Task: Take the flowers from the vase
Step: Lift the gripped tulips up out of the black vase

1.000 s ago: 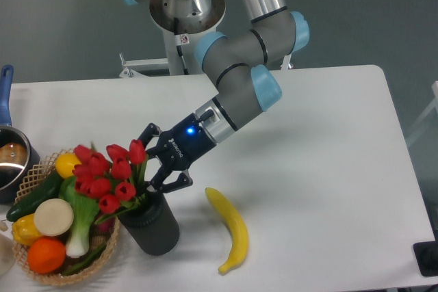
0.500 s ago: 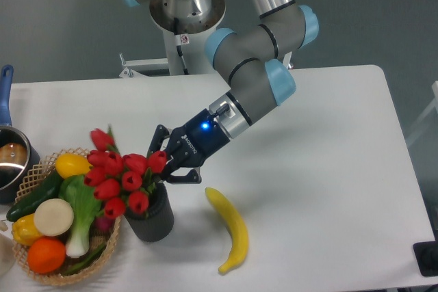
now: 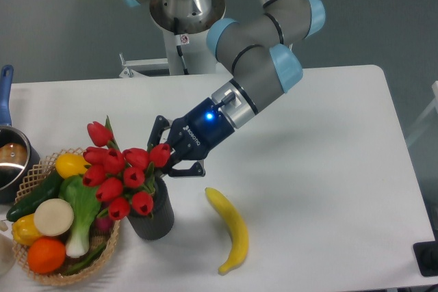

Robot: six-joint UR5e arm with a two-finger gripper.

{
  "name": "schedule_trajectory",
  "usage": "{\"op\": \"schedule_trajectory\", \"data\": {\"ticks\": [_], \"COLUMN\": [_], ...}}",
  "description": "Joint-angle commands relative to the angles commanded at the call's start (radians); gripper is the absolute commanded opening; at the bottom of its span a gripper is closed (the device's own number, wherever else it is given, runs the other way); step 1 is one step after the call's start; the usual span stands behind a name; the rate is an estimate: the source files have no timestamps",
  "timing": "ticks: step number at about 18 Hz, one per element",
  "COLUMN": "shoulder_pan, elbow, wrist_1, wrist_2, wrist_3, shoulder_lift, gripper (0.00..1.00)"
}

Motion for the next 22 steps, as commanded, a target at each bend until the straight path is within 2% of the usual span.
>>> {"op": "schedule_trajectory", "data": {"ticks": [5, 8, 10, 15, 22], "shoulder_pan": [-0.005, -0.003, 0.000, 0.005, 0.043], "elbow": [0.054, 0.069, 0.083, 0.117, 0.230], "wrist_1": [0.000, 0.000, 0.000, 0.000, 0.000], "wrist_2": [0.000, -0.002, -0.009, -0.011, -0.011], "wrist_3": [-0.123, -0.192, -0.232, -0.262, -0.396], "shoulder_lift": [0.006, 0.044, 0.049, 0.048, 0.048], "gripper": [0.00, 0.00, 0.00, 0.00, 0.00]}}
